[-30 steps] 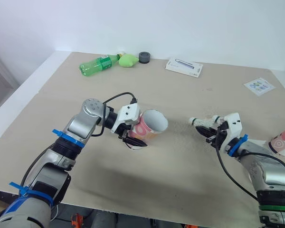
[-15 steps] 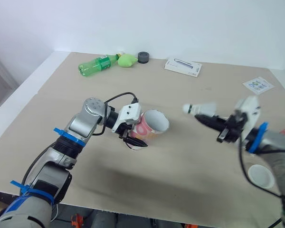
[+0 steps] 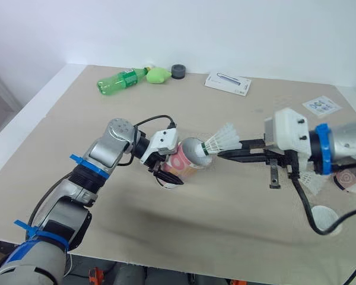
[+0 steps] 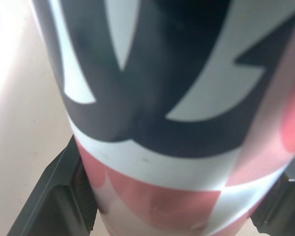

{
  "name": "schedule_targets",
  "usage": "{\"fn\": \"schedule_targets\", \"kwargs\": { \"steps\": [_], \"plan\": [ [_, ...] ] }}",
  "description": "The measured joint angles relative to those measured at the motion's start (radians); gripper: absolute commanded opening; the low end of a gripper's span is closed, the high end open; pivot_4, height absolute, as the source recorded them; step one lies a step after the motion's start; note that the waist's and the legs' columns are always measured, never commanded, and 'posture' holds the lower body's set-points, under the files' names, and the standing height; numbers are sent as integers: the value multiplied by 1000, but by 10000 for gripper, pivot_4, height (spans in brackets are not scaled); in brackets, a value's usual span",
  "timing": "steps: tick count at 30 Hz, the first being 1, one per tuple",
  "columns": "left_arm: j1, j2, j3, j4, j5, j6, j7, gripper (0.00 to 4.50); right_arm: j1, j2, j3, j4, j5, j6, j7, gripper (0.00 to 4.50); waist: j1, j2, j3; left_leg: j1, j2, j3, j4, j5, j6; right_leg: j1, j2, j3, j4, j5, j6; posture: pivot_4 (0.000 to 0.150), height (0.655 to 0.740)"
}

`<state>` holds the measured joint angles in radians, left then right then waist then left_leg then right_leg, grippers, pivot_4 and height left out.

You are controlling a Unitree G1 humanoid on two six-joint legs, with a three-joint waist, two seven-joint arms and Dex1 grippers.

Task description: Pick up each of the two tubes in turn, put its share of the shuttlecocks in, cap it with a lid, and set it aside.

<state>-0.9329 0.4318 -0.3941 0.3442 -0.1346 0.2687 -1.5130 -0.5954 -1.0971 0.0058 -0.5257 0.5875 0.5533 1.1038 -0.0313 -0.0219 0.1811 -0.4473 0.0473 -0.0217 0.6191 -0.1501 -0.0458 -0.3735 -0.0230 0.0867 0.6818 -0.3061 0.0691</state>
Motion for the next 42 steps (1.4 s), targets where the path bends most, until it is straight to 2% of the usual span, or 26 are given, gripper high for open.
{"fn": "schedule_targets", "kwargs": {
  "steps": [5, 12, 18, 21, 22, 23, 25, 29, 30, 31, 38, 42],
  "plan": [
    [-31, -11, -7, 30, 16, -2, -21, 33183, -69, 26, 121, 44, -87, -47, 92, 152, -1, 0, 0, -2, 0, 0, 0, 0, 0, -3, 0, 0, 0, 2, -4, 1500, 7203],
    [-48, -19, -13, 60, 29, -7, -31, 33183, -135, 61, 173, 87, -163, -56, 109, 21889, -1, 0, 0, -2, 0, -1, 0, 0, 0, -2, 0, -1, 0, 2, -4, 1500, 7203],
    [-76, -39, -24, 94, 39, 2, -44, 33183, -127, 70, 150, 94, -170, -33, 95, 21889, -1, 0, 0, -1, 0, -1, 0, 0, 0, -1, 1, -1, 1, 2, -4, 1500, 7203],
    [-86, -69, -27, 102, 38, 19, -47, 33183, 21, 44, -42, 31, -38, 58, 92, 21889, 13, 0, 0, -6, -2, -4, 1, 0, 0, -2, -1, -4, 0, 2, -4, 1500, 7203],
    [-86, -70, -27, 101, 38, 21, -47, 33183, 32, 43, -59, 27, -31, 64, 92, 21889, 13, 0, 0, -6, -2, -4, 1, 0, 0, -2, -2, -4, 0, 2, -4, 1500, 7203],
    [-88, -81, -28, 102, 38, 25, -46, 33183, 145, 37, -277, -9, 45, 152, 77, 21889, 15, 0, 0, -8, -3, -7, 2, 0, 0, -2, -3, -7, 0, 2, -4, 1500, 7203],
    [-83, -100, -27, 99, 36, 36, -45, 33183, 282, 51, -460, -52, 75, 227, 50, 21889, 19, 1, 0, -8, -3, -10, 3, 0, 0, -1, -2, -9, 0, 2, -5, 1500, 7203],
    [-74, -117, -29, 97, 35, 44, -45, 33183, 469, 86, -627, -92, 74, 298, 17, 21889, 24, 1, -1, -7, -3, -11, 4, 0, 0, 2, -2, -10, 1, 2, -5, 1500, 7203],
    [-73, -125, -30, 97, 36, 44, -44, 33183, 545, 99, -680, -103, 62, 309, 8, 21889, 23, 2, -1, -7, -3, -11, 5, 1, 1, 1, -2, -10, 1, 2, -4, 1500, 7203],
    [-65, -136, -32, 92, 35, 43, -45, 33183, 700, 131, -756, -96, 9, 311, 5, 21889, 26, 2, -1, -7, -3, -11, 6, 1, 1, 2, -2, -10, 1, 2, -2, 1500, 7203],
    [-58, -130, -34, 85, 36, 41, -46, 33183, 983, 167, -936, 95, -133, 232, 8, 21889, 15, 4, -2, -6, -4, -10, 6, 2, 1, 3, -2, -9, 0, 0, 3, 1500, 7203],
    [-58, -131, -34, 85, 38, 40, -45, 33183, 1024, 171, -943, 221, -172, 166, 6, 21889, 9, 6, -3, -5, -3, -9, 6, 2, 2, 3, -2, -8, 0, 0, 3, 1500, 7203]
  ]
}}
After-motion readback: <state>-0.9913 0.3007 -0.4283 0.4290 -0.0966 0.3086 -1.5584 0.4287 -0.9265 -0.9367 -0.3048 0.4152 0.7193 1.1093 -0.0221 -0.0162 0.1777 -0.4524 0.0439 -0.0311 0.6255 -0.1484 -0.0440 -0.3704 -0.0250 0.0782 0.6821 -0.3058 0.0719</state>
